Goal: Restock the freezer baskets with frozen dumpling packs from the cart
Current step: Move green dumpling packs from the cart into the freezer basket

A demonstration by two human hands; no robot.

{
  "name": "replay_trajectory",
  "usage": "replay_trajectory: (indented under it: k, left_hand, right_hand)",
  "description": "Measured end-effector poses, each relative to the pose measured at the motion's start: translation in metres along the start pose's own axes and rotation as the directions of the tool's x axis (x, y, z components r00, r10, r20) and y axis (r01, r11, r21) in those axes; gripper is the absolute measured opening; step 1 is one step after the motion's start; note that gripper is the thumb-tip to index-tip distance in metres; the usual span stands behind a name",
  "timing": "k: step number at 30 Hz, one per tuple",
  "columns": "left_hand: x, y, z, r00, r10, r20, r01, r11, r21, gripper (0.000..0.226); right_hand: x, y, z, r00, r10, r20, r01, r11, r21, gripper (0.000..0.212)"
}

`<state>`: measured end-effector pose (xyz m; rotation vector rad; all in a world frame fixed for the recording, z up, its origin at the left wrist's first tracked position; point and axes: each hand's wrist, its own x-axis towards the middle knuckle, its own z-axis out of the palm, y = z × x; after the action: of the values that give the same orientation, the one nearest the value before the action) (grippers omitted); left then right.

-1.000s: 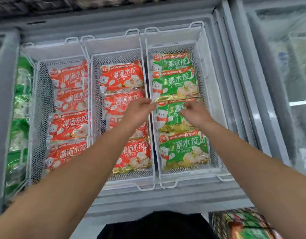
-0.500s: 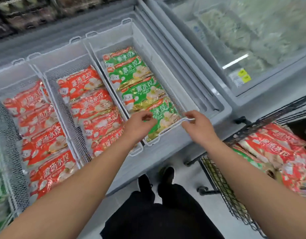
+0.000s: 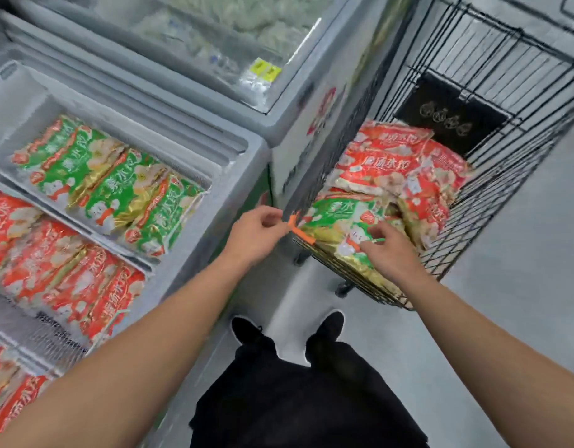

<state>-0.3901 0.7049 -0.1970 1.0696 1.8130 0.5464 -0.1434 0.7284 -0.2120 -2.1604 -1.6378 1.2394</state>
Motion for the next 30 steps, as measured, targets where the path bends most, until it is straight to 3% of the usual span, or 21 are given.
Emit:
replay_trajectory:
  k: [3, 11, 18, 24, 26, 29, 30]
  left_hand:
    - [0.008, 0.023, 0.044, 0.999, 0.017, 0.041, -0.019, 0.999, 0.042, 0.026]
    - [0.038, 0.054, 0.132, 0.992, -0.036, 0.121, 0.015, 0.985, 0.172, 0.041]
    - [0.078, 0.058, 0.166, 0.98, -0.087, 0.179, 0.031, 0.955, 0.294, 0.046]
    - [0.124, 0.038, 0.196, 0.925, -0.238, 0.295, 0.093, 0.897, 0.432, 0.05]
    - [0.134, 0.031, 0.208, 0.91, -0.268, 0.317, 0.094, 0.878, 0.47, 0.044]
    - [0.149, 0.022, 0.224, 0.908, -0.252, 0.333, 0.05, 0.857, 0.512, 0.012]
    - [0.153, 0.019, 0.227, 0.915, -0.24, 0.325, 0.042, 0.856, 0.514, 0.014]
  right_hand:
    - [0.006, 0.049, -0.03, 0.998, 0.066, 0.002, -0.066, 0.997, 0.028, 0.042]
    - [0.029, 0.122, -0.069, 0.986, 0.166, 0.026, -0.167, 0.981, 0.095, 0.044]
    - [0.053, 0.134, -0.068, 0.977, 0.196, 0.087, -0.207, 0.966, 0.154, 0.059]
    - [0.075, 0.136, -0.047, 0.936, 0.338, 0.095, -0.351, 0.909, 0.227, 0.064]
    - [0.079, 0.139, -0.037, 0.92, 0.377, 0.104, -0.391, 0.892, 0.226, 0.064]
    - [0.087, 0.147, -0.027, 0.89, 0.444, 0.102, -0.455, 0.857, 0.242, 0.063]
    - [0.088, 0.149, -0.024, 0.882, 0.462, 0.095, -0.47, 0.845, 0.254, 0.063]
